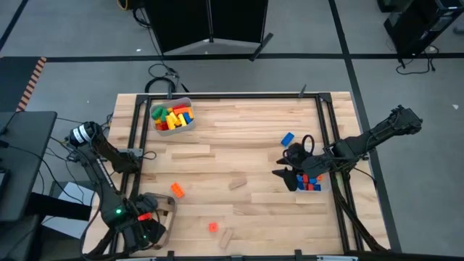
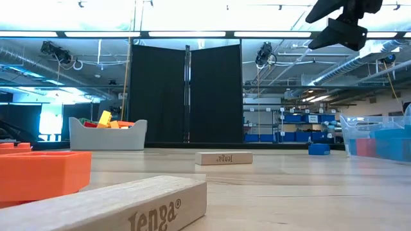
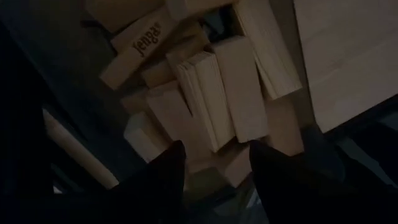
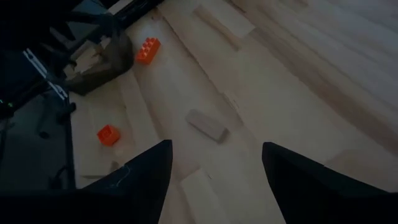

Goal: Sort blocks by size
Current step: Put the large blue game piece into the gray bin

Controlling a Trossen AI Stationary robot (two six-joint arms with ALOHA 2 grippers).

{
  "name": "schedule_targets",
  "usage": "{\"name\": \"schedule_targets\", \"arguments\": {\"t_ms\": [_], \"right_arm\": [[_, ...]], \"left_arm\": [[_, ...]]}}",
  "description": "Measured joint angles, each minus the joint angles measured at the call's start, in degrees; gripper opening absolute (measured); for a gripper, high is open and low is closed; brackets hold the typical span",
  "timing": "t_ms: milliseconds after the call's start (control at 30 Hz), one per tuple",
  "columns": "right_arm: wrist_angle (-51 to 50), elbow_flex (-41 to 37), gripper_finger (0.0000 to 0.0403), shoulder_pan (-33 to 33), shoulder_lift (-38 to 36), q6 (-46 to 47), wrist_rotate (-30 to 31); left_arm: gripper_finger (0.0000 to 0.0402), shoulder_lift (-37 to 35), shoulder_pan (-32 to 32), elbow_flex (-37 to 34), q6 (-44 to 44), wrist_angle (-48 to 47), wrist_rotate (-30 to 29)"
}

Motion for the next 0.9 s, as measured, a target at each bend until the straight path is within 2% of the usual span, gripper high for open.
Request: {"name": "schedule_targets", "arguments": {"t_ms": [200, 433, 700, 900], "right_arm": [[1.2, 0.0, 0.0259, -1.3, 0.0, -6.8, 0.1], [3.8, 0.2, 0.0259, -8.4, 0.0, -14.5, 1.7], [0.4, 7.9, 0.0259, -23.9, 0.5, -33.8, -5.0], [-12.7, 18.6, 0.026, -38.0, 6.0, -48.7, -13.6]], "left_arm": [[0.0188, 0.0, 2.3, 0.0, -0.1, 0.1, -0.1], [0.0188, 0.0, 9.7, 0.0, 11.6, 2.7, -1.7], [0.0188, 0.0, 21.5, 0.0, 23.5, 3.1, -4.9], [0.0188, 0.0, 31.6, 0.0, 38.9, 10.6, -6.0]]}}
